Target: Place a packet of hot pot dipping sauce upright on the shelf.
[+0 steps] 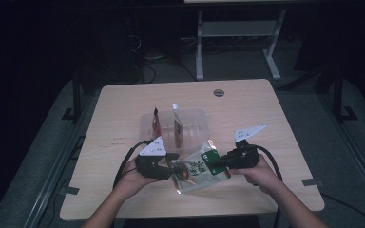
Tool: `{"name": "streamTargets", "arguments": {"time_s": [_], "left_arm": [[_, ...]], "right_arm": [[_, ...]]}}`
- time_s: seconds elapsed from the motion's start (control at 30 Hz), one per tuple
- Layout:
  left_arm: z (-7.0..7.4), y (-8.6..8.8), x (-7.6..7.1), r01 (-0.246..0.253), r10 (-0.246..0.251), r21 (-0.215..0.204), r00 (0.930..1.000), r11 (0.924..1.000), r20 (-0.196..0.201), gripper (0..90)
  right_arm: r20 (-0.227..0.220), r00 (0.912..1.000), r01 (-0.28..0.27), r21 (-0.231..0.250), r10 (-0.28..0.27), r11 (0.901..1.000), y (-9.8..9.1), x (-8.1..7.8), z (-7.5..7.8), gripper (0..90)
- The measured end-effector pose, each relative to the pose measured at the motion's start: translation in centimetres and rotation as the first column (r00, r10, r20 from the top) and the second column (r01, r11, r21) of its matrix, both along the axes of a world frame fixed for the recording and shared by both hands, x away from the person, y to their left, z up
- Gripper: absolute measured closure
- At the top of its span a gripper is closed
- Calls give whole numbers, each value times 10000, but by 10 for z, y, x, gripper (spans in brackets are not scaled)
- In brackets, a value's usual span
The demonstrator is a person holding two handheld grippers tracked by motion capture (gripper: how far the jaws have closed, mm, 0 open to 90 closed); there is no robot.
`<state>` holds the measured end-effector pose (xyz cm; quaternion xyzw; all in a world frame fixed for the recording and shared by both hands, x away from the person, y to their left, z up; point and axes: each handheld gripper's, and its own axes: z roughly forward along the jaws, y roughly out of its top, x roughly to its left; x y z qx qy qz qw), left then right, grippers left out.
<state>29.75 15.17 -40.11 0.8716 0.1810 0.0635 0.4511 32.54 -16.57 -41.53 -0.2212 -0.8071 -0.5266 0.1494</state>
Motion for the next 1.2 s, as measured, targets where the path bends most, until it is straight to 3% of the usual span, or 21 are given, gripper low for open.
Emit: {"name": "streamTargets", "arguments": {"time_s": [0.13,0.53,0.83,1.2], "left_arm": [[2,4,-5,-199,203,217,9997,9996,-166,333],[-3,19,-20,-284,300,401,9987,9988,-407,157],[-15,31,-29,-256,314,1070,9981,9939,-526,135],[-18,33,-27,-118,184,1261,9985,9919,-516,136]], "right_arm": [[80,9999,-86,300,83,9995,-1,-3,4,899],[325,9995,-13,1253,-28,9921,-7,-8,21,900],[734,9962,341,1698,-472,9849,-14,-8,37,900],[1398,9861,625,1905,-901,9797,-13,5,62,900]]}}
